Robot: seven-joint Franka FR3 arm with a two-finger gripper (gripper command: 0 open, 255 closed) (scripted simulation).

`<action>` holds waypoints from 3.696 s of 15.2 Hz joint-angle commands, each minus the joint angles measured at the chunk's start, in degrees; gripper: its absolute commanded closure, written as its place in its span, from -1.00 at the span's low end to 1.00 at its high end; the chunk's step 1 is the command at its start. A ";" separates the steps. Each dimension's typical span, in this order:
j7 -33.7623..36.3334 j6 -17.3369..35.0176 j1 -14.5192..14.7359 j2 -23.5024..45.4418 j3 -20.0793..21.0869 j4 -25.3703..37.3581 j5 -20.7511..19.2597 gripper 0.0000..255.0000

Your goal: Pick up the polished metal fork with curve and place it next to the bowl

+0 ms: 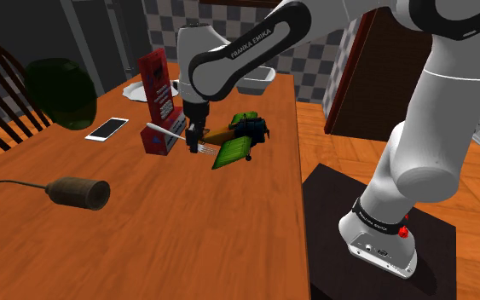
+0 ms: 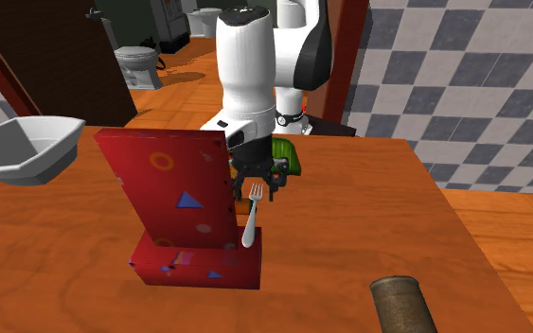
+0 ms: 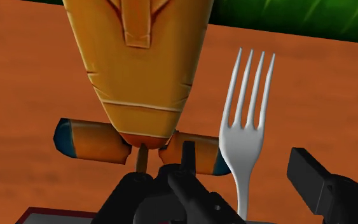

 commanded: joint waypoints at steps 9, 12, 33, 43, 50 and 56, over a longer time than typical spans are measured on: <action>0.03 0.05 -0.02 0.25 -0.03 -0.22 -0.01 1.00; -0.06 -2.10 -0.07 -0.90 -0.01 0.80 0.20 1.00; -0.27 -17.52 -0.27 -6.08 -0.04 11.10 0.98 1.00; -5.25 -22.30 -2.89 -4.50 -2.52 17.28 1.06 1.00; -13.64 -24.24 -7.42 1.15 -6.33 24.54 1.32 1.00; -20.28 -27.14 -11.43 8.16 -8.97 34.14 1.91 1.00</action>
